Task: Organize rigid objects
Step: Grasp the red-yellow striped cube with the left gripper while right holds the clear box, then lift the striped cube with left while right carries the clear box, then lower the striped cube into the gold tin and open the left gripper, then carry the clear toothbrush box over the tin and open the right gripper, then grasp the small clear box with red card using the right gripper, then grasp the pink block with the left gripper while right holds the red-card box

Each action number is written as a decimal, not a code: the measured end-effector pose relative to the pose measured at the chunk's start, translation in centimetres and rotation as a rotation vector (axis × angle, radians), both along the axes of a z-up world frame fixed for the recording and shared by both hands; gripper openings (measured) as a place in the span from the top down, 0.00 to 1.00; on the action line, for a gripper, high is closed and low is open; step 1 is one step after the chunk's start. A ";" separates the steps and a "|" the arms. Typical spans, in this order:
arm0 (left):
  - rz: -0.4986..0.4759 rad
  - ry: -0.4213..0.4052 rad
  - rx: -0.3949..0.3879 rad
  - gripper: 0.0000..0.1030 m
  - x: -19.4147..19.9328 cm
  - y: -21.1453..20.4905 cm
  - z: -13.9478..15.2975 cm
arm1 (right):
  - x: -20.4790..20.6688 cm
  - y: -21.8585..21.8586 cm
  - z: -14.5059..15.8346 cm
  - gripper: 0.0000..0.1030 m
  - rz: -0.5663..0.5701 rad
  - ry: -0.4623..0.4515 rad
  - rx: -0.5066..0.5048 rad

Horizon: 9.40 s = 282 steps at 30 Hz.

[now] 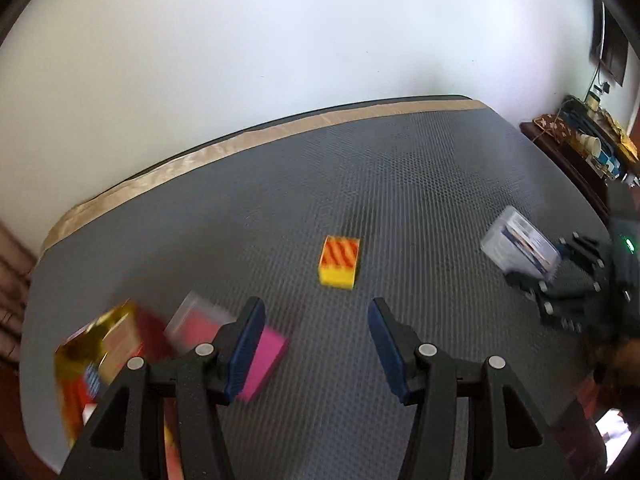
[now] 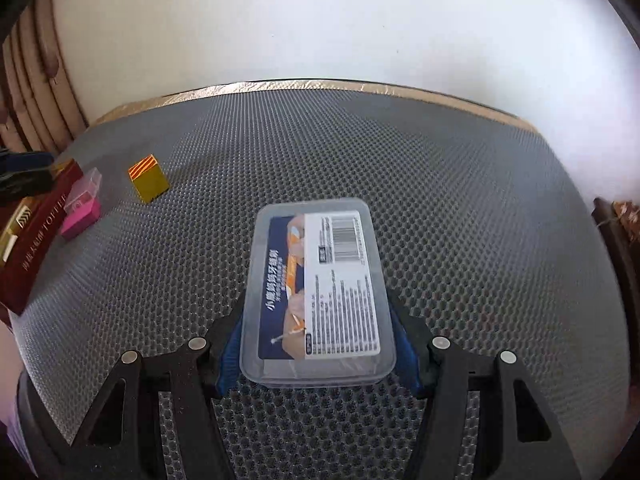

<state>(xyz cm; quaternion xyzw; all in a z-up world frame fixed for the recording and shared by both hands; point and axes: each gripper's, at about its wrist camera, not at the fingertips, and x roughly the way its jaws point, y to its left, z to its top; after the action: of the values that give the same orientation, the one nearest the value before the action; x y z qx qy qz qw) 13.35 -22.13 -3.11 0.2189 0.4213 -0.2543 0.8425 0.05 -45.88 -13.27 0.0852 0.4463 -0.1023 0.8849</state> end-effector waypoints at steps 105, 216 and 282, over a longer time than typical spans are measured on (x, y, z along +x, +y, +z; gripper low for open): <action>0.537 0.004 0.074 0.67 -1.9 21.1 -4.5 | 1.8 0.6 -0.9 0.41 0.020 0.025 -0.042; 0.812 -0.087 -0.003 0.47 -9.9 29.5 -0.8 | 18.4 23.1 2.1 0.20 0.447 0.042 0.109; -0.410 0.291 0.333 0.44 8.9 4.3 -10.1 | -1.4 -2.6 -0.9 0.47 0.009 0.012 0.037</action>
<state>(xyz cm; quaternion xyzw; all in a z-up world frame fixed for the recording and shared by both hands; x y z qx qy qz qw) 22.24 -17.78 -13.18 0.3960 0.5204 -0.3753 0.6569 -1.39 -48.49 -14.18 0.0991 0.4536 -0.0903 0.8810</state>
